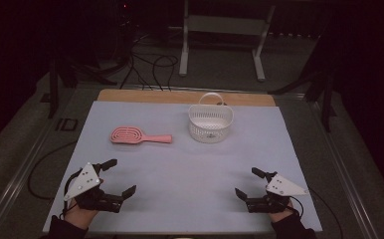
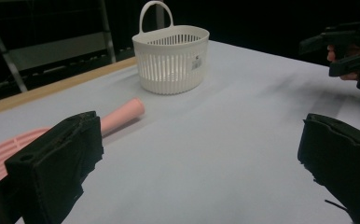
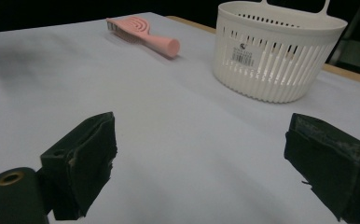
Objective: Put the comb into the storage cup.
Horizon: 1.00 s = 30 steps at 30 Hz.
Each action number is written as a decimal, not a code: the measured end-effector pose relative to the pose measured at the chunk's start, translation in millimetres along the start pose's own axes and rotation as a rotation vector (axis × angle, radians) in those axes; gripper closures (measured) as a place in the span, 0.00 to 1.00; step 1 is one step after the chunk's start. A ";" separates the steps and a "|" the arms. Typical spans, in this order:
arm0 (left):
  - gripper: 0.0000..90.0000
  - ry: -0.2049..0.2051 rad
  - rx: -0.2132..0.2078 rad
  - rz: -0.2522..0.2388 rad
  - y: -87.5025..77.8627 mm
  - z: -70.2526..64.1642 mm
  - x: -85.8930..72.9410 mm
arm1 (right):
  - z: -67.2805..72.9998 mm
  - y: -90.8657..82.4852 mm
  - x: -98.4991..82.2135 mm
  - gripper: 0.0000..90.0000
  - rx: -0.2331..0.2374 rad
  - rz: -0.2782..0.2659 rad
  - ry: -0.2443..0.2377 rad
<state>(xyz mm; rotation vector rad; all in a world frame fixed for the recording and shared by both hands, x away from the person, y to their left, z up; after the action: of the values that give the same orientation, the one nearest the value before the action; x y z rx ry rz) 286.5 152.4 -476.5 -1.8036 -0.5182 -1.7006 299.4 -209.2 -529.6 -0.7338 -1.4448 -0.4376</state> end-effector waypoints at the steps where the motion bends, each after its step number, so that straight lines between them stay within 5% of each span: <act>1: 0.00 -0.002 -0.004 0.001 0.9 -0.1 1.5 | -0.1 0.6 -0.1 0.10 0.001 -0.001 0.002; 30: 0.00 -0.006 -0.080 0.057 53.5 8.2 42.6 | 1.8 0.4 3.5 0.10 0.001 -0.018 -0.001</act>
<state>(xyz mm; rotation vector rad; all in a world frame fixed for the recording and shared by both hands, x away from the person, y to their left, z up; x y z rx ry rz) 331.9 112.9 -442.9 -1.8623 -0.4029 -1.6988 298.8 -207.1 -526.4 -0.7205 -1.4532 -0.4507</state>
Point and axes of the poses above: each handheld gripper's, and its own axes: y roughly forward along the jaws, x roughly out of its top, z roughly to its left, the point moved 10 cm from there along y, roughly forward along the jaws, and after that the axes turned 9 degrees about -z, right-handed, at the moved point
